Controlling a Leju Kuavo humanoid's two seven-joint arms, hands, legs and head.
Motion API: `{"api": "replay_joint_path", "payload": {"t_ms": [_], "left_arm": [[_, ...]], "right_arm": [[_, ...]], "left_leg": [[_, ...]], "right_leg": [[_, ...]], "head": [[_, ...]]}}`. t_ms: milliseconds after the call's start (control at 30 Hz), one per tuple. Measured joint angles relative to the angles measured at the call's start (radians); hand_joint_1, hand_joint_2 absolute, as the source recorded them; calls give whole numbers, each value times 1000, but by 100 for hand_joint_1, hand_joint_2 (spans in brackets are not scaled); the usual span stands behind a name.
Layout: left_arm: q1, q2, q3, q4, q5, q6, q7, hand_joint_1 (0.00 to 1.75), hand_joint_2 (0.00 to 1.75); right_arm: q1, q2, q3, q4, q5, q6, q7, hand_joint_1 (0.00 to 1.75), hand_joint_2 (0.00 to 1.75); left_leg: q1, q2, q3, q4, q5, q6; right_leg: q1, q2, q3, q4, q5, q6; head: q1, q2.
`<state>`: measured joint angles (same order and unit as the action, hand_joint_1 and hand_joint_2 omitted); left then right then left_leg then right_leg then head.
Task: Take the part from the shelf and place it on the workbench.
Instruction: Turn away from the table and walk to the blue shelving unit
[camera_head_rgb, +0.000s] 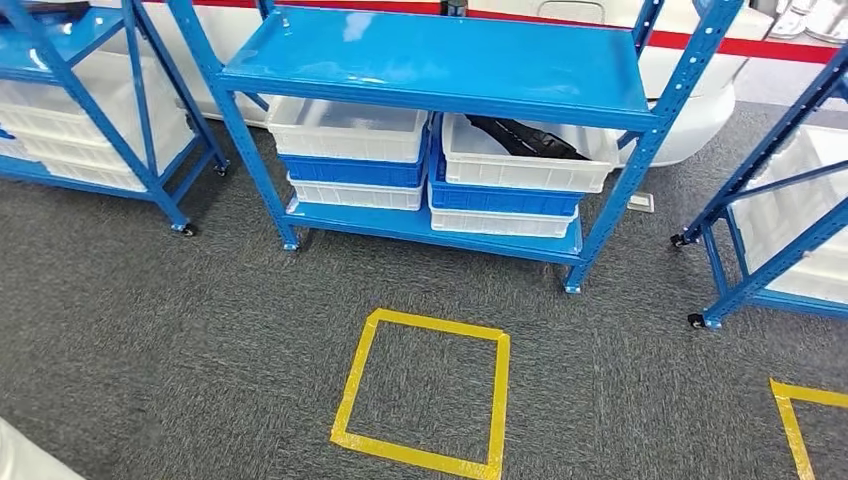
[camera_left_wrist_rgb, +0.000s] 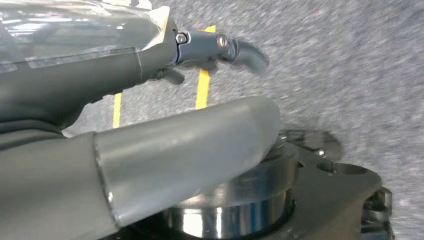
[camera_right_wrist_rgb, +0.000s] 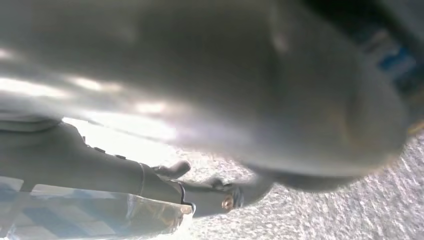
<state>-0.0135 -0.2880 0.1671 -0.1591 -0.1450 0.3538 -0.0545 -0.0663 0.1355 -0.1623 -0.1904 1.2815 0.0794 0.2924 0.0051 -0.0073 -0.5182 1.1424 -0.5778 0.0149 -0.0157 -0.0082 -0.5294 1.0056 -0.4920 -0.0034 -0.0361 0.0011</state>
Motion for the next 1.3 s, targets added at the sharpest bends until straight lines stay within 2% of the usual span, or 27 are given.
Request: {"api": "replay_joint_path", "payload": {"t_ms": [67, 100, 133, 167, 200, 267, 300, 333, 433, 500, 533, 567, 633, 667, 700, 767, 833, 900, 967, 1000, 1067, 1133, 1167, 1200, 1233, 1267, 1300], "left_arm": [[0, 0, 0, 0, 0, -3, -2, 0, 0], [1, 0, 0, 0, 0, -4, -3, 0, 0], [1, 0, 0, 0, 0, -7, -6, 0, 0], [1, 1, 0, 0, 0, -11, -10, 0, 0], [1, 2, 0, 0, 0, -15, -14, 0, 0], [2, 5, 0, 1, 0, -26, -22, 0, 0], [2, 7, 0, 1, 0, -31, -25, 0, 0], [3, 9, 0, 1, 0, -38, -27, 0, 0], [4, 10, 0, 2, -4, -55, -32, 0, 0], [4, 9, 0, 2, -8, -59, -35, 0, 0], [4, 10, 0, 3, -9, -60, -36, 0, 0], [4, 10, 0, 3, -11, -60, -37, 0, 0], [4, 10, 0, 3, -12, -62, -38, 0, 0], [4, 10, 0, 3, -12, -63, -39, 0, 0], [4, 10, 0, 3, -13, -65, -39, 0, 0], [5, 10, 0, 3, -14, -67, -39, 0, 0], [6, 9, 0, 4, -15, -69, -39, 0, 0], [5, 9, 0, 4, -18, -72, -38, 0, 0], [5, 11, 0, 3, -21, -74, -38, 0, 0], [4, 12, 0, 3, -23, -75, -38, 0, 0], [5, 13, 0, 3, -24, -76, -37, 0, 0], [5, 13, 0, 3, -24, -76, -37, 0, 0], [5, 13, 0, 3, -24, -75, -37, 0, 0], [5, 14, 0, 3, -24, -75, -37, 0, 0], [5, 14, 0, 3, -24, -75, -37, 0, 0], [6, 14, 0, 4, -24, -75, -36, 0, 0], [6, 14, 0, 4, -24, -75, -36, 0, 0]], "right_arm": [[3, 0, 0, 0, -1, 0, 1, 0, 0], [5, 0, 0, 0, -2, 0, 1, 0, 0], [7, 0, -1, 0, -5, 0, 2, 0, 0], [8, 1, -1, 0, -8, 0, 4, 0, 0], [9, 2, -3, 0, -11, 0, 6, 0, 0], [12, 6, -8, 1, -18, -3, 19, 0, 0], [12, 9, -10, 1, -20, -6, 31, 0, 0], [11, 12, -12, 1, -22, -9, 45, 0, 0], [8, 19, -17, 1, -23, -17, 75, 0, 0], [6, 20, -20, 1, -25, -18, 82, 0, 0], [5, 21, -22, 1, -27, -19, 84, 0, 0], [3, 21, -25, 1, -29, -20, 84, 0, 0], [-2, 23, -32, 0, -34, -22, 81, 0, 0], [-3, 23, -35, 0, -38, -23, 76, 0, 0], [-2, 23, -38, 0, -41, -23, 68, 0, 0], [2, 20, -44, 0, -48, -23, 48, 0, 0], [5, 17, -50, 1, -51, -22, 36, 0, 0], [4, 17, -55, 1, -54, -21, 30, 0, 0], [5, 18, -58, 1, -55, -21, 28, 0, 0], [5, 19, -59, 1, -56, -20, 28, 0, 0], [7, 19, -60, 1, -56, -20, 28, 0, 0], [10, 19, -61, 1, -57, -21, 28, 0, 0], [12, 20, -62, 1, -57, -21, 28, 0, 0], [12, 20, -62, 1, -57, -21, 27, 0, 0], [13, 20, -63, 1, -57, -21, 28, 0, 0], [13, 20, -64, 1, -57, -21, 28, 0, 0], [14, 19, -65, 1, -57, -21, 28, 0, 0]], "left_leg": [[2, 2, -103, 123, -46, -9], [2, 3, -147, 157, -73, -11], [2, 3, -176, 158, -86, -11], [2, 4, -189, 130, -75, -8], [1, 4, -190, 80, -35, -2], [-4, 5, -180, -29, 86, 15], [-7, 4, -174, -62, 126, 22], [-9, 2, -168, -80, 146, 28], [-6, -2, -124, -102, 145, 41], [-3, -2, -93, -110, 140, 48], [-3, -2, -84, -111, 132, 50], [-4, -3, -74, -111, 123, 53], [-4, -8, -50, -112, 100, 55], [-5, -12, -34, -112, 88, 55], [-5, -15, -18, -112, 77, 54], [-8, -19, 6, -112, 54, 50], [-11, -20, 24, -110, 38, 40], [-13, -18, 34, -95, 40, 28], [-13, -12, 17, -49, 36, 18], [-11, -9, -5, -10, 20, 12], [-3, -3, -77, 92, -36, -2], [4, -1, -141, 152, -62, -10], [6, 0, -152, 140, -43, -13], [8, 2, -146, 98, -5, -16], [10, 4, -128, 35, 44, -19], [8, 6, -112, -20, 73, -19], [6, 9, -99, -58, 80, -16]], "right_leg": [[-1, 1, 19, -4, -16, -4], [-1, 3, 31, -6, -26, -4], [0, 4, 44, -7, -37, -4], [0, 5, 59, -7, -49, -3], [0, 6, 74, -8, -63, -1], [3, 8, 101, -10, -90, 4], [6, 9, 112, -14, -103, 9], [9, 10, 128, -14, -110, 16], [11, 9, 148, 19, -101, 40], [9, 8, 88, 121, -97, 48], [9, 8, 43, 185, -109, 47], [10, 8, -3, 236, -138, 44], [12, 8, -59, 265, -207, 34], [13, 8, -68, 241, -221, 34], [14, 8, -68, 196, -203, 38], [17, 7, -62, 89, -96, 52], [21, 4, -54, 32, -14, 45], [20, 4, -35, 19, -3, 16], [12, 6, -10, 8, -4, -4], [7, 6, 1, 5, -7, -9], [4, 6, 12, 3, -17, -15], [1, 6, 21, 4, -30, -11], [-2, 7, 27, 4, -37, -7], [-6, 7, 36, 4, -46, -3], [-9, 7, 46, 3, -56, 3], [-11, 7, 59, 4, -65, 9], [-11, 8, 68, 2, -73, 17]], "head": [[-6, 0], [-7, 0], [-6, 0], [-7, 0], [-7, 0], [-9, 0], [-9, 0], [-10, 0], [-9, 0], [-2, 0], [2, 0], [4, 0], [5, 0], [6, 0], [7, 0], [9, 0], [9, 0], [10, 0], [7, 0], [4, 0], [-3, 0], [-3, 0], [-3, 0], [-3, 0], [-3, 0], [-4, 0], [-6, 0]]}}
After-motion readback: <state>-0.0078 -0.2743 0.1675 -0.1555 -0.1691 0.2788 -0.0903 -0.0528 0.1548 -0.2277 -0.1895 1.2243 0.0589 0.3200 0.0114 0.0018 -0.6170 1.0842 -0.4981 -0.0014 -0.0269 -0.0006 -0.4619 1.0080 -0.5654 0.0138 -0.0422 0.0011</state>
